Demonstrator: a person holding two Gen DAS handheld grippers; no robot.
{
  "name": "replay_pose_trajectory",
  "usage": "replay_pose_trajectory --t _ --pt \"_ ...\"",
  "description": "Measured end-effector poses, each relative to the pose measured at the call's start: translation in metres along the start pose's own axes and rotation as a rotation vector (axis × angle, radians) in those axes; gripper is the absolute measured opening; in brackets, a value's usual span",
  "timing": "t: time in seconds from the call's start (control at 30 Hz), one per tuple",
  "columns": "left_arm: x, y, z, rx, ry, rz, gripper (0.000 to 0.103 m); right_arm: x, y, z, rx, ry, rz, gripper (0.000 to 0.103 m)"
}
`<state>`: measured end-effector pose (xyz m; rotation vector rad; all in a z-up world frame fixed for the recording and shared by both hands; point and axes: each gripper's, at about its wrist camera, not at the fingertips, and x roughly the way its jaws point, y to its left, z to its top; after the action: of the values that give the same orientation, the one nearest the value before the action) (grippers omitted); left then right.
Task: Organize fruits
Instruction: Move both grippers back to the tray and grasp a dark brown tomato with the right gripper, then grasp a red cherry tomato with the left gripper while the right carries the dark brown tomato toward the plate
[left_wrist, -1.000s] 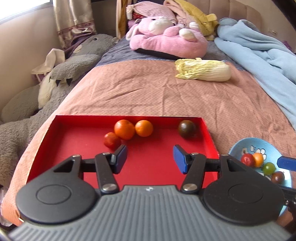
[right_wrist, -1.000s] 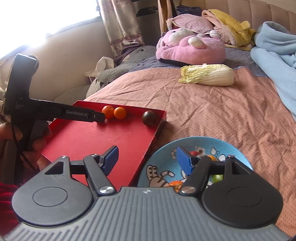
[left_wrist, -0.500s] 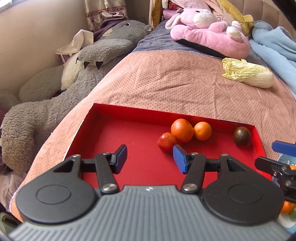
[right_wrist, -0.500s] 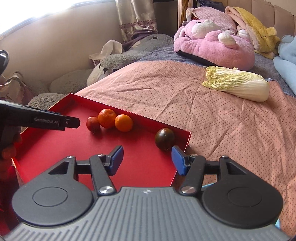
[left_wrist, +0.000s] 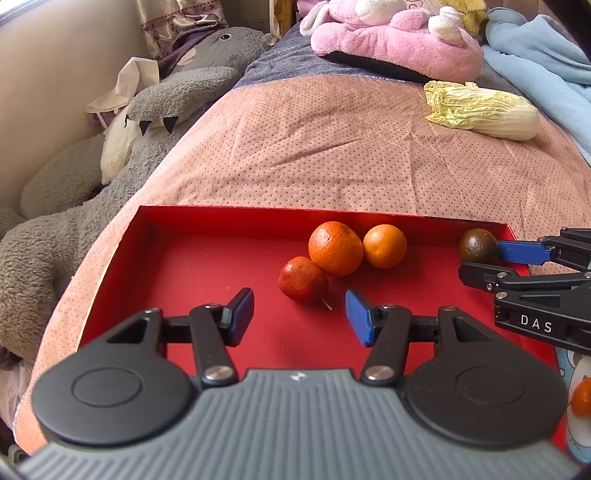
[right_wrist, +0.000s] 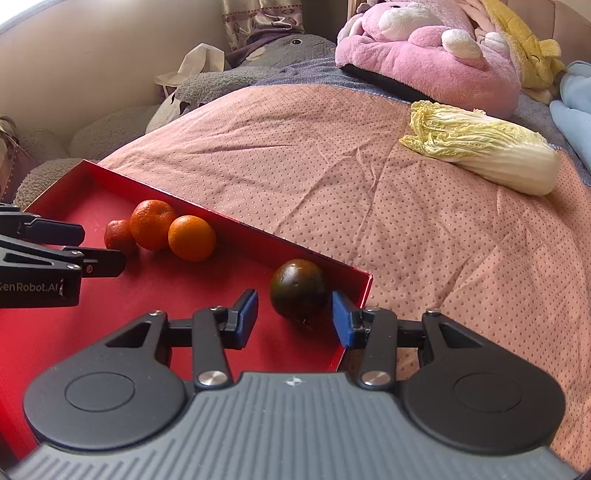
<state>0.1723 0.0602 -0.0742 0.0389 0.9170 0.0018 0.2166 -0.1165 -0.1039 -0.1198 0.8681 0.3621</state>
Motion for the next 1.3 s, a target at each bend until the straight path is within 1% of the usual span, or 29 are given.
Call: replay_pose_trajectory --t 0.03,0.07,0.23,0.4,0.53,0.63,0.67,0.73,0.77,1.0,1.1,1.3 --pt "0.002 0.000 0.001 -0.001 0.003 0.005 0.058 0.002 0.000 0.001 -0.007 0.001 -0.003 0.043" --pt "0.004 0.000 0.001 -0.004 0.009 0.011 0.058 0.004 0.000 0.002 -0.013 0.003 -0.007 0.042" --pt "0.014 0.001 0.004 -0.016 0.028 0.030 0.057 -0.004 -0.002 -0.002 0.005 -0.005 0.028 0.041" --pt "0.020 -0.001 0.006 -0.014 0.040 0.039 0.057 -0.035 0.003 -0.017 0.018 -0.043 0.097 0.041" --pt "0.025 -0.002 0.008 -0.008 0.044 0.047 0.056 -0.063 0.007 -0.033 0.026 -0.064 0.136 0.041" --pt "0.027 -0.003 0.009 -0.006 0.038 0.049 0.057 -0.084 0.009 -0.048 0.058 -0.080 0.161 0.041" --pt "0.027 -0.004 0.009 -0.004 0.036 0.049 0.056 -0.092 0.010 -0.054 0.069 -0.083 0.169 0.041" --pt "0.026 -0.005 0.009 -0.002 0.034 0.033 0.047 -0.104 0.012 -0.064 0.085 -0.081 0.178 0.041" --pt "0.025 -0.006 0.009 0.004 0.032 0.020 0.039 -0.107 0.012 -0.068 0.090 -0.076 0.182 0.041" --pt "0.020 -0.008 0.007 0.000 0.025 0.021 0.037 -0.126 0.016 -0.095 0.108 -0.046 0.178 0.041" --pt "0.015 -0.007 0.003 -0.006 0.021 0.021 0.037 -0.134 0.017 -0.098 0.109 -0.049 0.175 0.041" --pt "0.007 -0.007 -0.007 -0.009 0.019 0.060 0.037 -0.146 0.022 -0.097 0.101 -0.064 0.179 0.041"
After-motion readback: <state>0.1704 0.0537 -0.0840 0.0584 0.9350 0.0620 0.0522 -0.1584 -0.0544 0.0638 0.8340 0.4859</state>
